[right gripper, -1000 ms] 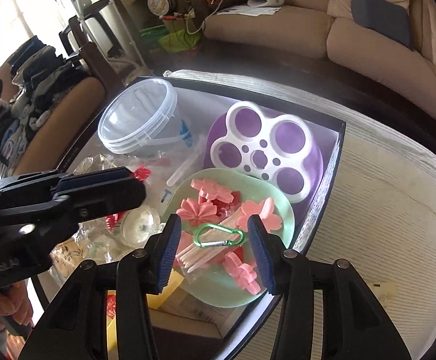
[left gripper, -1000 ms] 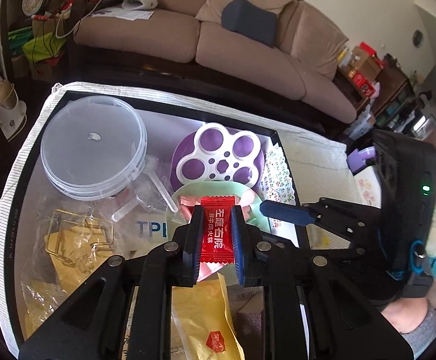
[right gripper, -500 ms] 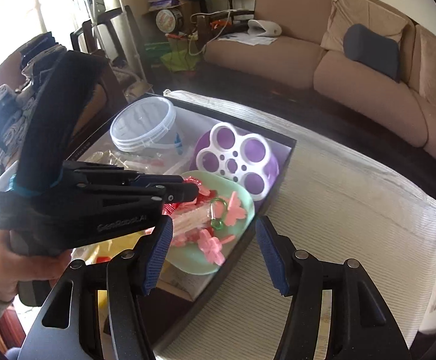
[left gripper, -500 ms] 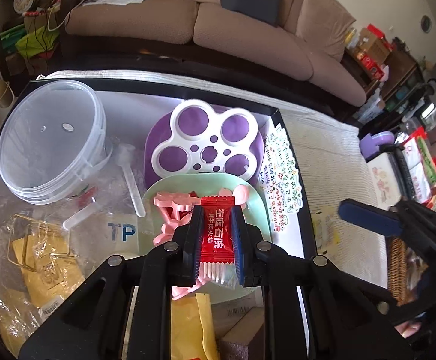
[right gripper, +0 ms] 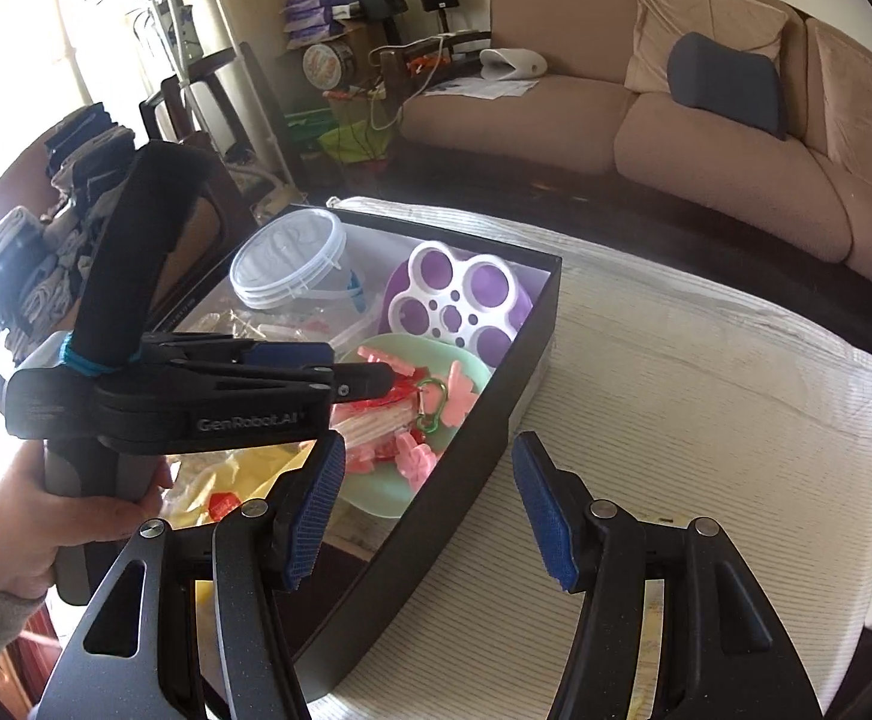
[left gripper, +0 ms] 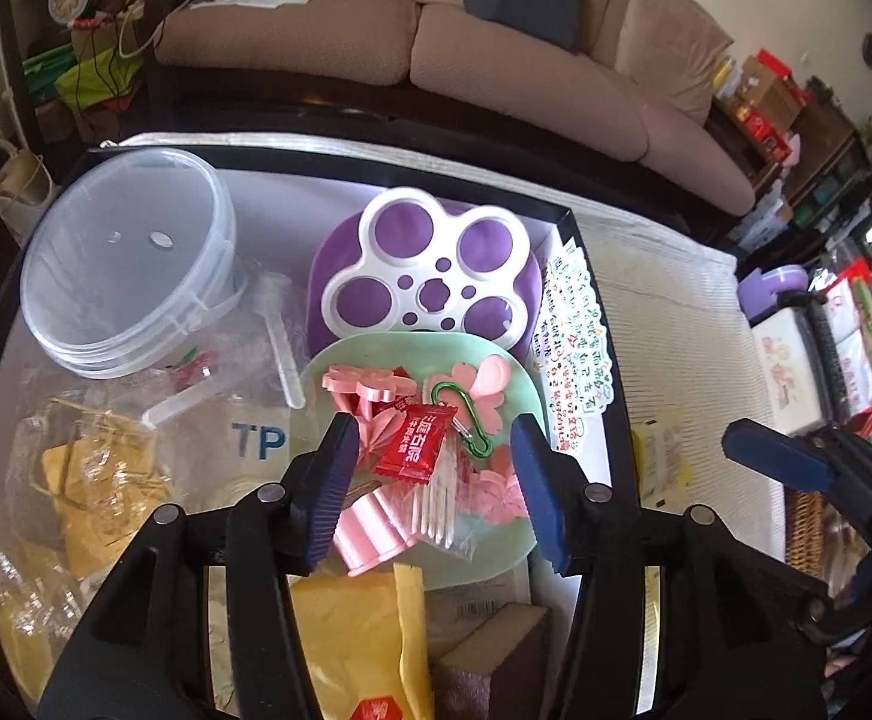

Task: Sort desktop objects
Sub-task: 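Open both tools to drop the candy and carabiner onto the green plate, then move both tools back to the yellow packet strip on the cloth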

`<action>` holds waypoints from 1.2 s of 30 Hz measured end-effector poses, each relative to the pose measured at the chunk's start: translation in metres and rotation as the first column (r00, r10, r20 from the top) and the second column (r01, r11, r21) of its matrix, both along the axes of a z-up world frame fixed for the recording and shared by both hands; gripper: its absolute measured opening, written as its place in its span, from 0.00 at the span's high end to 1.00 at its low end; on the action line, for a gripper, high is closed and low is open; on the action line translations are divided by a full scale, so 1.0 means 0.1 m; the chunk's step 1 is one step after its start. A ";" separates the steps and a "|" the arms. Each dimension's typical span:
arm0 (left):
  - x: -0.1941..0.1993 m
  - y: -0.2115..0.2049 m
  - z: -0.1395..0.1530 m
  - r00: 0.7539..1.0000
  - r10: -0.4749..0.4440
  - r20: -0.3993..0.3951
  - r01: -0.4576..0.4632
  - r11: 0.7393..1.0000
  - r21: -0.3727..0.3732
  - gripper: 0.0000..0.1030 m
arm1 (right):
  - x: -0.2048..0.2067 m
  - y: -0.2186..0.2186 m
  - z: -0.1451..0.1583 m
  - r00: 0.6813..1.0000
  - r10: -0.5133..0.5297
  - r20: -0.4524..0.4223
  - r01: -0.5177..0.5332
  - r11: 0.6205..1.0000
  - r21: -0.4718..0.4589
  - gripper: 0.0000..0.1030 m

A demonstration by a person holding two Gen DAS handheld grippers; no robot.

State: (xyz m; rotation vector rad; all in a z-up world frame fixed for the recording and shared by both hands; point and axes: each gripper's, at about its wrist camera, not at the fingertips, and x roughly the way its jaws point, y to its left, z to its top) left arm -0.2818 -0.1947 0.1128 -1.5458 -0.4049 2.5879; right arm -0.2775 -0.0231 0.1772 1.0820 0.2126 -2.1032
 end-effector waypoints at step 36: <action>1.92 -0.18 1.06 0.987 0.035 -0.154 -0.061 0.984 -0.166 0.00 | 1.31 0.16 0.56 0.998 -0.030 -0.064 0.029 0.999 -0.013 0.00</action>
